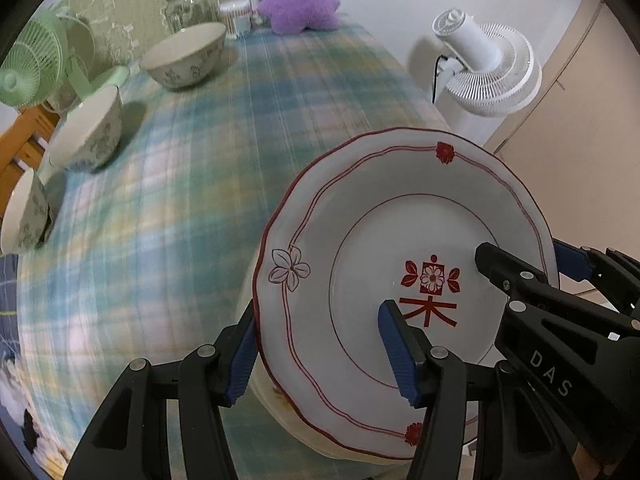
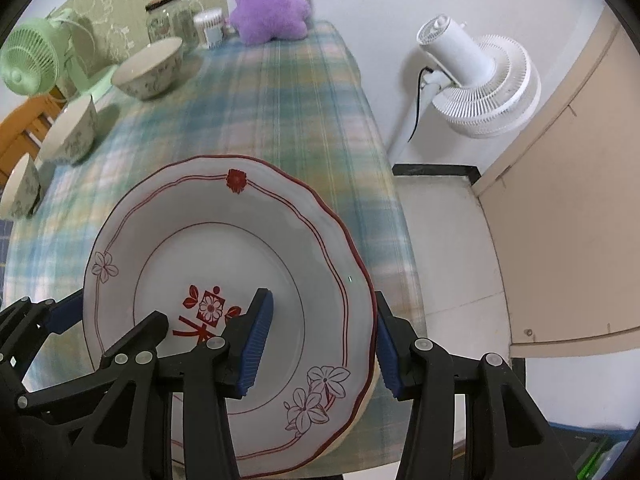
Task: Organize plates and bowls
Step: 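Lower the red-pattern plate onto the yellow plates and open both grippers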
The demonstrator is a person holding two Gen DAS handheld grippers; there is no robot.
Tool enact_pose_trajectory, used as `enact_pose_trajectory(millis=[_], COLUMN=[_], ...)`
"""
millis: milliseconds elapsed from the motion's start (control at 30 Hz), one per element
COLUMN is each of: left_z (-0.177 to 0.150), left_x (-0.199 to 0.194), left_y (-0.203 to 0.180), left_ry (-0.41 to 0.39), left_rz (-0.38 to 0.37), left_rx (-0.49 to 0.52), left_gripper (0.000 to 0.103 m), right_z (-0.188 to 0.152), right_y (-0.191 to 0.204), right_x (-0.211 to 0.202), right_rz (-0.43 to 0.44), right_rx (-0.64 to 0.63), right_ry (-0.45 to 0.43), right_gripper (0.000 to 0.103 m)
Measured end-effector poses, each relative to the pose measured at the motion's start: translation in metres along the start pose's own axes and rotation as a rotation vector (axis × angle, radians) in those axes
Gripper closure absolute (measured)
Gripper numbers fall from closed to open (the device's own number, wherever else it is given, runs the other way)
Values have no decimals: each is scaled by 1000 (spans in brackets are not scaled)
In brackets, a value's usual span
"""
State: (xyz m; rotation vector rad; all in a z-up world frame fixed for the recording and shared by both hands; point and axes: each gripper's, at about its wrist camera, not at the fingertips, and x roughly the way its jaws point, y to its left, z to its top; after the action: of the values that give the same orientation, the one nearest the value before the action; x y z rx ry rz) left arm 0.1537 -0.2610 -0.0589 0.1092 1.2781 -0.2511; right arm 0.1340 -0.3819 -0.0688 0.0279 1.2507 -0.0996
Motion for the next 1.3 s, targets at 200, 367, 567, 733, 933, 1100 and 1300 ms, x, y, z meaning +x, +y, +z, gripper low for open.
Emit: enact_pose_trajectory(millis=[200, 367, 567, 733, 933, 1100, 1300], left_z=[-6, -9, -8, -9, -10, -8, -9], left_x=[10, 12, 14, 16, 20, 21, 22], left_y=[-6, -11, -20, -25, -29, -29, -29], left_ry=[28, 28, 25, 11, 3, -1, -5], left_rz=[22, 59, 123, 163, 213, 226, 241], left_rx=[-34, -34, -23, -8, -4, -17, -34], left_gripper=[45, 45, 43, 43, 43, 43, 43], right_z=[-4, -8, -8, -12, -11, -10, -5], right_y=[-9, -12, -16, -20, -19, -26, -31], right_x=[10, 20, 24, 31, 31, 28, 20], right_rz=[20, 43, 57, 77, 85, 109, 117], right_rx=[-28, -31, -33, -22, -33, -41, -81], right_ry=[33, 66, 73, 100, 99, 104, 77], right_gripper=[51, 51, 51, 51, 51, 51, 76])
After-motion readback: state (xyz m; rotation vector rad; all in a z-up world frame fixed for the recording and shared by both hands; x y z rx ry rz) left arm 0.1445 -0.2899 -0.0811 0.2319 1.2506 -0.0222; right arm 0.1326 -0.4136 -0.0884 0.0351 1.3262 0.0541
